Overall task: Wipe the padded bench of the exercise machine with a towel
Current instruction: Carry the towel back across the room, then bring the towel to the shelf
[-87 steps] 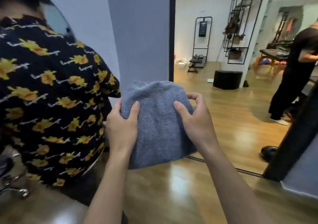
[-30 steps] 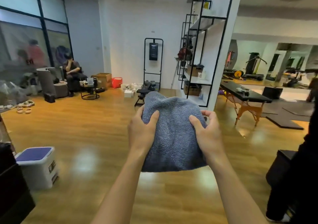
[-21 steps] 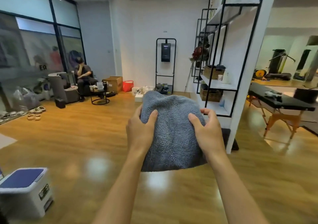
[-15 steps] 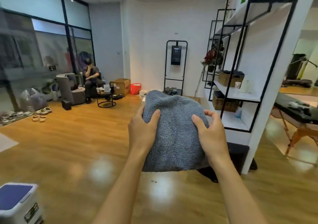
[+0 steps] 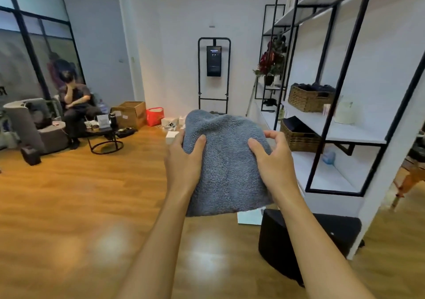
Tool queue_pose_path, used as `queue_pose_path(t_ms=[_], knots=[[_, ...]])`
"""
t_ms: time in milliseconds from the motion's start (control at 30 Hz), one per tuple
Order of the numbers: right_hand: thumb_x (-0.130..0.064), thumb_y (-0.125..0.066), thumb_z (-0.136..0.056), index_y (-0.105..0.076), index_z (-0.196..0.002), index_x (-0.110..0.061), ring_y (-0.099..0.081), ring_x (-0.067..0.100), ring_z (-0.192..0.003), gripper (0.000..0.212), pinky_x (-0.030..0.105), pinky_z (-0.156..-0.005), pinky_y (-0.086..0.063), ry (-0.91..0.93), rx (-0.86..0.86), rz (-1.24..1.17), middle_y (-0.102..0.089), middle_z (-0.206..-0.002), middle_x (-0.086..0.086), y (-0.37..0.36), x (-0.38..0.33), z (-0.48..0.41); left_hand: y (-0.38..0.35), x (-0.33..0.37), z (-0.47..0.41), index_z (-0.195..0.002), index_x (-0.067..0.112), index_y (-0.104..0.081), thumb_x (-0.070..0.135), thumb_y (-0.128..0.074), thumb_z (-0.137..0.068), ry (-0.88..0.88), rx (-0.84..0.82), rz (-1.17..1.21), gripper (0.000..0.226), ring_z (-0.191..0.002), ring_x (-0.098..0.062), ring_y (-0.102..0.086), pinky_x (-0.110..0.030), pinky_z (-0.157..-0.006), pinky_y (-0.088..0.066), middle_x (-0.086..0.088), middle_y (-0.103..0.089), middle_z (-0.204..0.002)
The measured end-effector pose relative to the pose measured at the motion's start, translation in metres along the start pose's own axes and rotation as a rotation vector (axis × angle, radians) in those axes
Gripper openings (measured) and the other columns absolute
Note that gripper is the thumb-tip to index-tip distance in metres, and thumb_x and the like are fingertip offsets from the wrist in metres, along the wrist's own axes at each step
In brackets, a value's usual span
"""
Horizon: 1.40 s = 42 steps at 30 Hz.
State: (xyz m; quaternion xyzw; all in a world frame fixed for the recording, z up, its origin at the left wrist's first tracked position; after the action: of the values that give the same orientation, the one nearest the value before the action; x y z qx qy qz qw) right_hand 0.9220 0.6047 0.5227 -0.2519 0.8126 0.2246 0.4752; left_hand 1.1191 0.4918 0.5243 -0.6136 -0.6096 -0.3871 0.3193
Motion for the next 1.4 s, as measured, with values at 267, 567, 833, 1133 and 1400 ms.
queue_pose_path(t_ms=[267, 567, 833, 1133, 1400], knots=[[-0.04, -0.065, -0.087, -0.049, -0.107, -0.033, -0.052, -0.025, -0.074, 0.027, 0.001, -0.047, -0.038, -0.032, -0.018, -0.052, -0.054, -0.09, -0.025, -0.126, 0.126, -0.229, -0.113, -0.141, -0.221, -0.11, 0.029, -0.068, 0.039, -0.061, -0.087, 0.04, -0.016, 0.0, 0.025, -0.094, -0.006, -0.065, -0.029, -0.08, -0.05, 0.015, -0.07, -0.098], [-0.046, -0.062, -0.087, -0.046, -0.109, -0.037, -0.056, -0.02, -0.076, 0.029, 0.006, -0.048, -0.042, -0.098, 0.089, 0.035, -0.058, -0.094, -0.021, -0.224, 0.252, -0.459, -0.265, -0.291, -0.461, -0.113, 0.022, -0.067, 0.04, -0.064, -0.085, 0.047, -0.145, 0.048, 0.033, -0.103, -0.017, -0.065, -0.04, -0.089, -0.052, 0.002, -0.071, -0.104], [-0.039, -0.064, -0.088, -0.048, -0.109, -0.034, -0.052, -0.024, -0.084, 0.027, 0.0, -0.056, -0.04, -0.138, 0.399, 0.148, -0.054, -0.094, -0.027, -0.208, 0.348, -0.62, -0.474, -0.377, -0.612, -0.113, 0.031, -0.066, 0.045, -0.064, -0.083, 0.093, -0.445, 0.207, 0.033, -0.09, 0.005, -0.064, -0.025, -0.079, -0.051, 0.018, -0.07, -0.099], [-0.045, -0.062, -0.086, -0.047, -0.105, -0.043, -0.052, -0.019, -0.089, 0.024, 0.003, -0.06, -0.042, -0.232, 0.73, 0.251, -0.055, -0.099, -0.029, -0.107, 0.489, -0.724, -0.733, -0.428, -0.64, -0.113, 0.027, -0.067, 0.042, -0.063, -0.086, 0.052, -0.788, 0.325, 0.031, -0.084, 0.005, -0.066, -0.019, -0.07, -0.054, 0.017, -0.071, -0.097], [-0.039, -0.062, -0.09, -0.046, -0.106, -0.041, -0.059, -0.015, -0.077, 0.022, 0.008, -0.057, -0.044, -0.438, 1.078, 0.315, -0.061, -0.09, -0.022, -0.03, 0.592, -0.721, -0.92, -0.473, -0.577, -0.125, 0.021, -0.062, 0.042, -0.063, -0.087, 0.101, -1.172, 0.326, 0.043, -0.105, -0.015, -0.065, -0.032, -0.09, -0.054, 0.003, -0.069, -0.115]])
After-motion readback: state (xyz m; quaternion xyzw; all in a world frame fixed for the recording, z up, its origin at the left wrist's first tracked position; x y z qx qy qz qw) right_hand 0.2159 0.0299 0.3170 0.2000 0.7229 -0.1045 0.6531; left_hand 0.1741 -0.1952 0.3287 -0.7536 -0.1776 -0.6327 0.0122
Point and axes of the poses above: each hand's wrist, its own z-axis away from the middle knuckle, its own y-axis out of the back of the hand, x = y × z, the point moved 8 cm from there along -z, towards the middle knuckle
